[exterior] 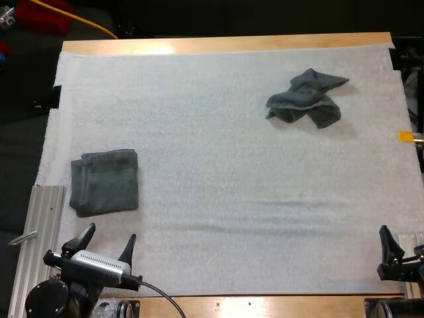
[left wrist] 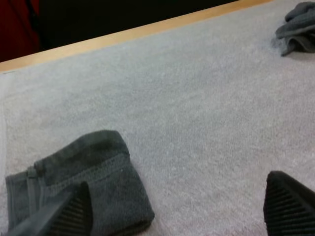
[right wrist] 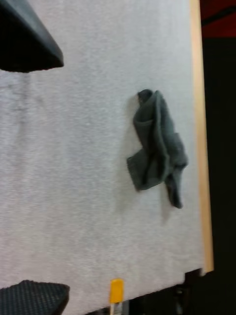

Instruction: Pick towel from pile, fold and stack

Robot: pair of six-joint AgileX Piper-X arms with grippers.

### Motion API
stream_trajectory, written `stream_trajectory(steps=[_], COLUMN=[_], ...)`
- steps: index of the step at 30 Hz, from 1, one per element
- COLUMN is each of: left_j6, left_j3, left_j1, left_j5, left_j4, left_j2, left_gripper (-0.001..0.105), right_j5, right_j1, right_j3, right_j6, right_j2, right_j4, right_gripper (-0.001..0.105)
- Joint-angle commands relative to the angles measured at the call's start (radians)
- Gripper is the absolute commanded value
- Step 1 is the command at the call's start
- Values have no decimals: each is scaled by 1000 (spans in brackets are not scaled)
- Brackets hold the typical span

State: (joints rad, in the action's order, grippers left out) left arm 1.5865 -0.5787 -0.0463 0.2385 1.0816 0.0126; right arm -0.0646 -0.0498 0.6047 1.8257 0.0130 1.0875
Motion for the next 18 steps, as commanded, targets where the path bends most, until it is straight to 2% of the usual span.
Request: stream_trajectory(steps=[1,6,18], left_j6=[2,10,10], left_j3=[9,47,50], left_j1=[5,5,5], left_j5=[5,6,13], left_j4=[-18,-30,-35], left_j2=[140,140,140], left_gripper=[69,69,69], right_j5=[-6,-5,0], right_j1=[4,4,4], right_j3=[-13,-57,-63], right_j6=[2,2,2], right_j2=[40,40,40], right_j4=[-15,-17,-30], right_gripper=[84,84,84])
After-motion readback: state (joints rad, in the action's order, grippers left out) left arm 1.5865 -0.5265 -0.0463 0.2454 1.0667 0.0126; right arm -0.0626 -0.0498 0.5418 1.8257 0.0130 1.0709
